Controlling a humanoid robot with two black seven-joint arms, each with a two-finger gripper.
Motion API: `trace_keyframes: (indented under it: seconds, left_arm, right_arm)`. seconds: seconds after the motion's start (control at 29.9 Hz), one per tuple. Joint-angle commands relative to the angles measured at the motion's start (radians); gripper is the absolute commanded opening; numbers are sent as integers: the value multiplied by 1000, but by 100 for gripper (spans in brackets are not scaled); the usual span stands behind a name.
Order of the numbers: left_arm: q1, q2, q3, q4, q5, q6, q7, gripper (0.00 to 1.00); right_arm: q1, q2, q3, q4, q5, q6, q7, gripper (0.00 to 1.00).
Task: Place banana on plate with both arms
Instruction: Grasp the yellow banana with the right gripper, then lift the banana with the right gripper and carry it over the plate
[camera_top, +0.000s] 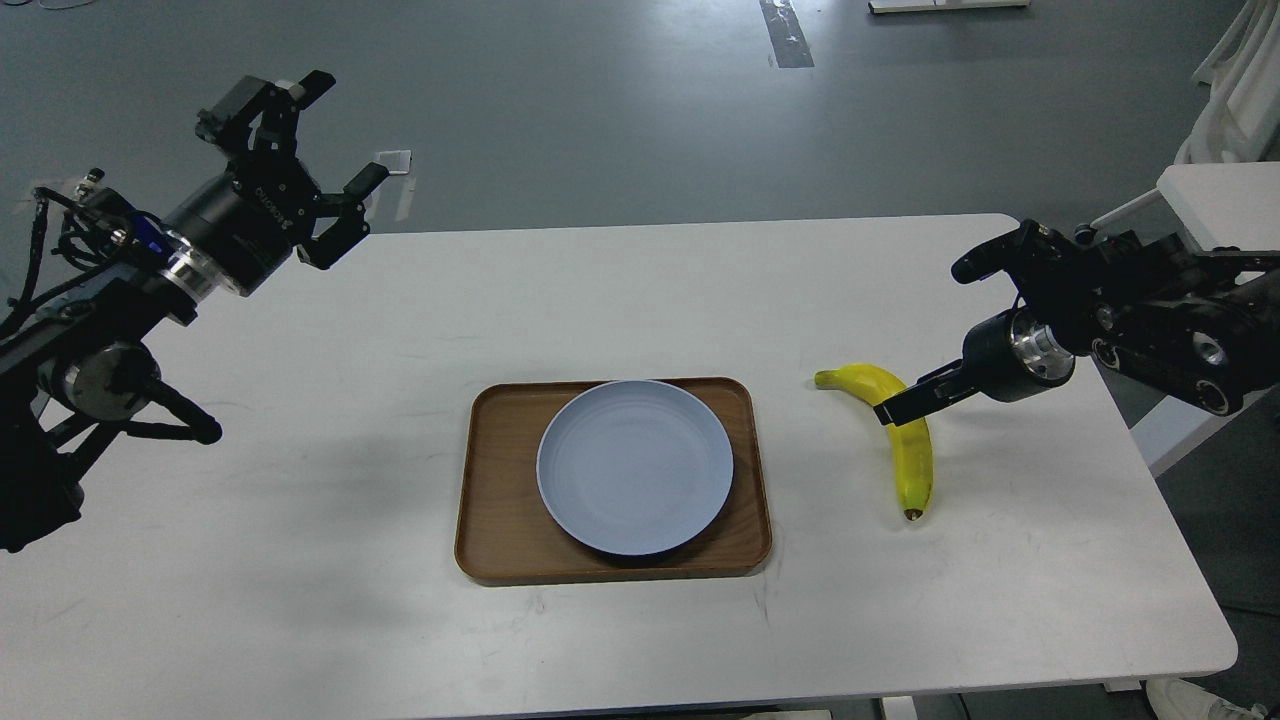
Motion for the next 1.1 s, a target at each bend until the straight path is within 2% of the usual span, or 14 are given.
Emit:
trace_keyframes:
  seconds: [0.0,0.27,0.4,0.47,0.53,0.57,0.6,0.74,0.9,1.07]
  left_arm:
    - [1,8,-1,0,0,0,-1,98]
    - [1,21,-3,0,-2,0,-3,98]
    - [1,21,-3,0,-2,0,-3,98]
    - [1,21,-3,0,-2,0,-3,98]
    - [1,22,-1,-1,-2,0,-3,98]
    - [1,22,-1,-1,-2,0,-3,98]
    - [1,22,-1,-1,-2,0,-3,98]
    - [1,24,-3,-1,-2,0,-3,98]
    - [-1,22,-4,0,0,0,-3,98]
    - [-2,22,-6,0,-2,0,-3,98]
  right_arm:
    - [-10,27,-3,-27,0,0,0,99]
    - [-33,85,-44,-83,1,0,0,96]
    - [-36,93,-58,-84,1,0,0,91]
    - [-36,94,-61,-86,1,0,0,84]
    - [-38,93,-62,-86,1,0,0,59]
    - [-40,93,-62,-86,1,0,0,54]
    - [-44,93,-62,-84,1,0,0,43]
    - [-46,84,-62,-83,1,0,0,16]
    - [-17,67,-61,-80,3,0,0,7]
    - [94,51,-44,-46,20,0,0,7]
